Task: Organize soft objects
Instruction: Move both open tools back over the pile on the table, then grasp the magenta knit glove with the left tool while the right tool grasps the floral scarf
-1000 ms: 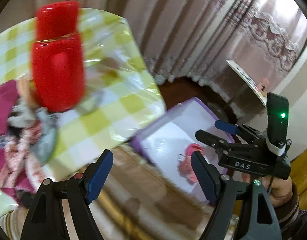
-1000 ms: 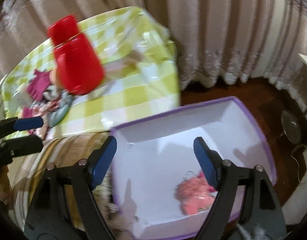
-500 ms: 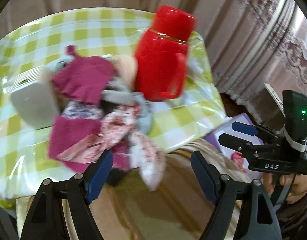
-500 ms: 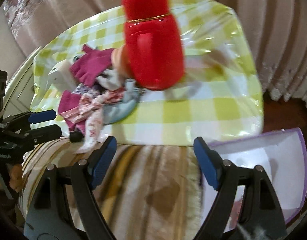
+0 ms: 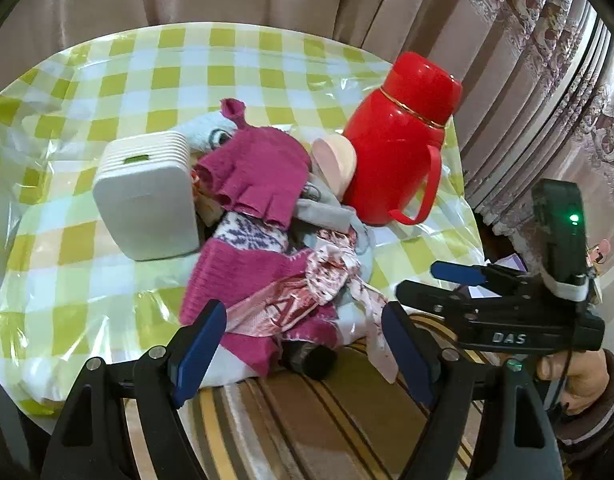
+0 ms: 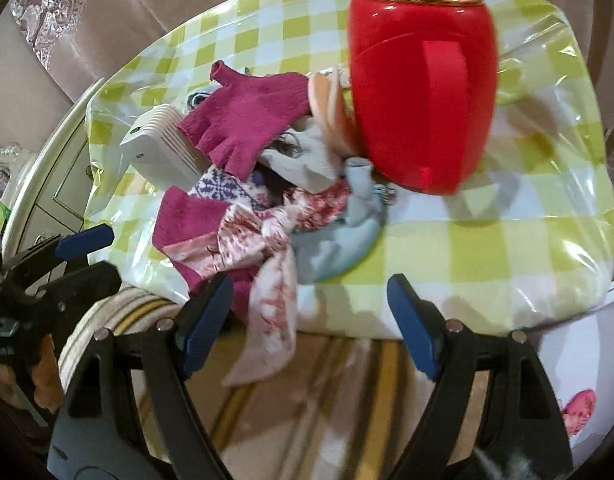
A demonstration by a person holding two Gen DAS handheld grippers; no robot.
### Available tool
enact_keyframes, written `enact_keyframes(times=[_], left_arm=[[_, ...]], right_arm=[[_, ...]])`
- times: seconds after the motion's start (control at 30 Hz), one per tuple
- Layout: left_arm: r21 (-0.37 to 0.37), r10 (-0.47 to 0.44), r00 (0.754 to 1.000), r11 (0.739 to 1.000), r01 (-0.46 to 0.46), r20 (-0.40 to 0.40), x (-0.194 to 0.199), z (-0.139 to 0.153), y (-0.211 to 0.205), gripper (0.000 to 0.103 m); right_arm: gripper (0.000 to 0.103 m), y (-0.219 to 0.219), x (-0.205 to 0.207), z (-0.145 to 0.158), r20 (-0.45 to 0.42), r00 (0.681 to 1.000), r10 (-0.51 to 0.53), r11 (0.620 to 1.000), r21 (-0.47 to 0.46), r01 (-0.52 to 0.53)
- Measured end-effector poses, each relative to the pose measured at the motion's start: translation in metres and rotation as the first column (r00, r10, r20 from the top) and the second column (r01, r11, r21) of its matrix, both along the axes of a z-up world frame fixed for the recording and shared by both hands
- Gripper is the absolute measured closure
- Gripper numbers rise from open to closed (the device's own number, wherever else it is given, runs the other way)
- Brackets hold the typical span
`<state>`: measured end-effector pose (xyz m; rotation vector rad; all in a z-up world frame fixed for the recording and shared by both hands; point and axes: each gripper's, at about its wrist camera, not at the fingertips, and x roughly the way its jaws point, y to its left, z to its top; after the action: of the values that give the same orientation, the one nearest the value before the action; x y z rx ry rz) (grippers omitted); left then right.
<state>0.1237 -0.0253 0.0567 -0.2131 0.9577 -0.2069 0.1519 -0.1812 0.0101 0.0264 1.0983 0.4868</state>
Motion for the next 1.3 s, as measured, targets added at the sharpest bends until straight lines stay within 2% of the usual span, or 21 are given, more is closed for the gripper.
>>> enact_keyframes(times=[0.4,0.67,0.8,0.87,1.0,1.13,1.23,1.3], left_arm=[[0.018,0.042,0.999,0.999,-0.042,0.035,0.011,0.01,0.03,0.022],[0.098,0.006,0.995,0.995,-0.016,0.095,0.043,0.029,0.033,0.022],[0.176,-0.053,0.994,0.984,0.035,0.096,0.073,0.034,0.026,0.022],[0.212,-0.086,0.993,0.975,0.068,0.077,0.091,0.033,0.022,0.023],[0.266,-0.137,0.99,0.956,0.126,0.023,0.124,0.026,0.014,0.023],[0.343,-0.206,0.978,0.917,0.202,-0.026,0.155,0.022,-0.002,0.023],[0.368,-0.27,0.958,0.885,0.286,-0.094,0.177,0.017,-0.014,0.023],[0.379,-0.286,0.948,0.869,0.319,-0.143,0.194,0.009,-0.019,0.023]], right_arm=[[0.021,0.038,0.024,-0.018,-0.039,0.999,-0.015,0.998,0.053,0.017],[0.021,0.049,0.035,-0.028,-0.041,0.997,-0.073,0.992,0.099,0.076],[0.022,0.051,0.04,-0.033,-0.055,0.993,-0.105,0.987,0.114,0.111],[0.026,0.054,0.042,-0.036,-0.059,0.992,-0.109,0.987,0.11,0.115],[0.042,0.058,0.048,-0.044,-0.084,0.99,-0.113,0.987,0.105,0.121],[0.065,0.058,0.052,-0.049,-0.101,0.989,-0.111,0.986,0.11,0.122],[0.073,0.055,0.052,-0.048,-0.094,0.989,-0.114,0.983,0.132,0.126],[0.075,0.049,0.051,-0.047,-0.089,0.989,-0.115,0.98,0.152,0.128]])
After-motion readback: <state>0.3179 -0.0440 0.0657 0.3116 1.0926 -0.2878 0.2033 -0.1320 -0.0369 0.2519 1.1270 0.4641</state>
